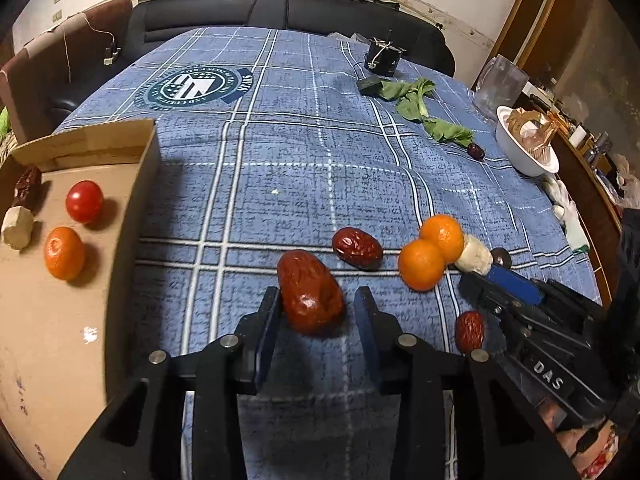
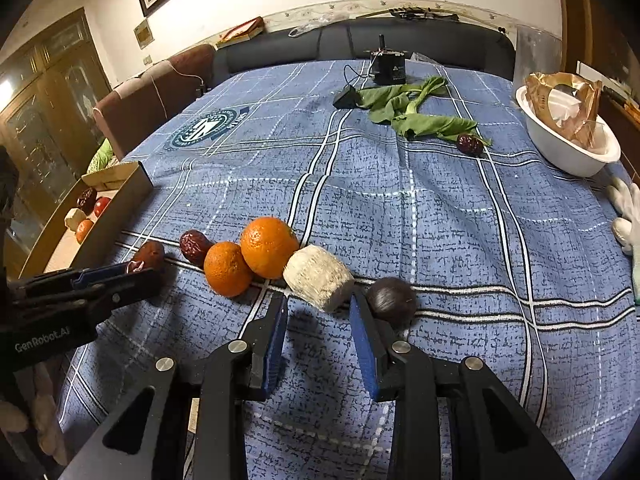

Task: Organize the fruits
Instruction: 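Grasp the large dark red date with left gripper while right gripper grasps a white chunk, then carry the large date with left tool while right tool carries white chunk toward the box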

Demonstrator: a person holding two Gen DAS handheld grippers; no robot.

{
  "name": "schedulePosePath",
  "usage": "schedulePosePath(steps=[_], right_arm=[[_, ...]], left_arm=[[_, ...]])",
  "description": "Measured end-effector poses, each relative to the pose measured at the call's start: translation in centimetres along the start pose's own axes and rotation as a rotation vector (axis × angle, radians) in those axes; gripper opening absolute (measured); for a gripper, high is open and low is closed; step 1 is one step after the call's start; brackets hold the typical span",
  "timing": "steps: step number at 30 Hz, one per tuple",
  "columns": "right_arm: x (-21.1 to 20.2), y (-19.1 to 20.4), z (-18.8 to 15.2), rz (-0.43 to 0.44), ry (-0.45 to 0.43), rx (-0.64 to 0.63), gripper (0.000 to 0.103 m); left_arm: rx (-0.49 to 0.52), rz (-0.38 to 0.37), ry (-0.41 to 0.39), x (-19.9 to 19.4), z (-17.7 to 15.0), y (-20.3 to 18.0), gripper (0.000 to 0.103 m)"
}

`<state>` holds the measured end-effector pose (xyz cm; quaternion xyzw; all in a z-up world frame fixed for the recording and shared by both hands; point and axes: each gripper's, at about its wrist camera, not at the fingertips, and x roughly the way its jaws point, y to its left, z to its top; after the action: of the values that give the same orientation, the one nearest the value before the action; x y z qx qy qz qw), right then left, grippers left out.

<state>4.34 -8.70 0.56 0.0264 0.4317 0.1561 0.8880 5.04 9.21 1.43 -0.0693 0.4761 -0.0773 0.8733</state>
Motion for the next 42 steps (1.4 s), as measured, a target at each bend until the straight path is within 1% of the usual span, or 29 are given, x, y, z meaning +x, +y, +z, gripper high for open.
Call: schedulePosePath(steps=[4,6,7,11,14,16,18,20,27,31,36,42], right_arm=[[0.0,-0.7,0.0,0.019,-0.004,0.036,0.035],[0.0,-1.0,0.1,0.031,-0.008,0.048,0.035],[0.0,-1.0,0.1,0.032,-0.009,0.050,0.035],[0.1,-0.7,0.2,0.043,-0.017,0.036,0.035],[0.2,-0.2,0.2,0.046,-0.010,0.007,0.035],[0.3,0.3,0.2,0.042,-0.001,-0.017,0.030],[0.2,0.5,0.1,0.042,0.000,-0.028,0.028],[0.2,0.6,0.0,0.040,-0.001,-0.027,0.027],[-0.5,0.7,0.0,0.043,-0.018,-0.014,0.018],[-0.2,1.1,-0.2,0.037,-0.021,-0.051,0.018],[0.1,0.9,0.0,0.052,-0.013,-0.049,0.020],[0.5,1.9,0.7,0.009,-0.024,-0.106,0.024]], left_arm=[[0.035,0.040,-0.028,0.6,0.0,-0.8,0.037],[0.038,0.044,-0.035,0.6,0.0,-0.9,0.037],[0.038,0.046,-0.036,0.6,0.0,-0.9,0.031],[0.052,0.053,-0.042,0.5,-0.2,-1.0,0.031],[0.043,0.045,-0.049,0.1,-0.4,-1.0,0.031],[0.037,0.041,-0.062,-0.4,-0.5,-1.0,0.031],[0.031,0.034,-0.079,-1.3,-0.7,-1.0,0.031],[0.025,0.026,-0.102,-2.4,-1.1,-1.0,0.031],[-0.007,0.002,-0.162,-5.6,-2.8,-0.3,0.031],[-0.028,-0.005,-0.168,-6.5,-3.7,0.5,0.031],[-0.055,-0.014,-0.169,-7.0,-4.4,1.2,0.031],[-0.078,-0.024,-0.171,-7.5,-5.2,1.6,0.031]])
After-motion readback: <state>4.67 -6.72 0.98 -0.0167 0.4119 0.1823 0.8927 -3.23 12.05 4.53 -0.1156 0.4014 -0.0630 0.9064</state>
